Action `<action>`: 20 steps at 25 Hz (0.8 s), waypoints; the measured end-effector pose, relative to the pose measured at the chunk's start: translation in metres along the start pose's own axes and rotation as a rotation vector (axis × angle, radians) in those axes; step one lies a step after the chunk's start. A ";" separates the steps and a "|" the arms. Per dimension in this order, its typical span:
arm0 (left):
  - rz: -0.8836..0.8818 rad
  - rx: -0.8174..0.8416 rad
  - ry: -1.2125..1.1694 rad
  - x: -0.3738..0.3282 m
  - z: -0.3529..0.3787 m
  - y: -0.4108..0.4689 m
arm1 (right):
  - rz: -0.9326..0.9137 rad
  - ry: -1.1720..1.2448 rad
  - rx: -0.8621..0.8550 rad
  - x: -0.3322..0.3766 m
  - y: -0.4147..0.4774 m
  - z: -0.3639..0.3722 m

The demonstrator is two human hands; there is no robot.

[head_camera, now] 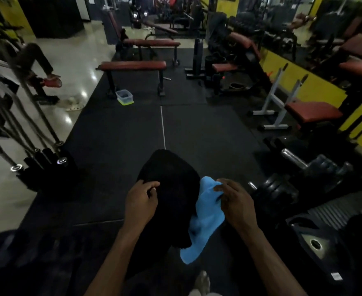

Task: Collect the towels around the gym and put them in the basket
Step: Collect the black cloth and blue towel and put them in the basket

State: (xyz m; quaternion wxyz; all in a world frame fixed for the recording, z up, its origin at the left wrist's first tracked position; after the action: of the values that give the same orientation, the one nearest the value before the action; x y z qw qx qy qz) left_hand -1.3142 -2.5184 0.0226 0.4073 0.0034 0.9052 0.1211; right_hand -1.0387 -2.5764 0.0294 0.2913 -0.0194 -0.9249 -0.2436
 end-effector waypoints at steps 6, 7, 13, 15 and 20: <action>0.011 -0.106 0.059 -0.005 0.054 0.197 | 0.005 0.078 -0.119 -0.064 0.195 0.065; 0.017 -0.122 0.066 -0.009 0.060 0.229 | -0.010 0.075 -0.118 -0.071 0.225 0.072; 0.045 -0.223 0.147 -0.013 0.097 0.409 | -0.058 0.064 -0.129 -0.114 0.411 0.119; 0.030 -0.235 0.145 -0.001 0.119 0.471 | -0.096 0.044 -0.115 -0.126 0.469 0.148; 0.021 -0.219 0.100 0.014 0.184 0.625 | -0.095 0.013 -0.145 -0.170 0.610 0.218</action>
State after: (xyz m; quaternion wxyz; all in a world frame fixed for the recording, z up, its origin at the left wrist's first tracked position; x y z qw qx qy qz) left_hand -1.2459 -1.8707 0.0333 0.3585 -0.0378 0.9056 0.2234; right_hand -0.9048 -1.9203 0.0489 0.2831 0.0051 -0.9028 -0.3236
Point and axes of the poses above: each hand's wrist, its own y-axis towards the middle knuckle, its own z-axis out of the palm, x = y × z, the point moved 6 cm from there along y, towards the middle knuckle, and after that the axes turned 4 degrees about -x, right-handed, at the moved point
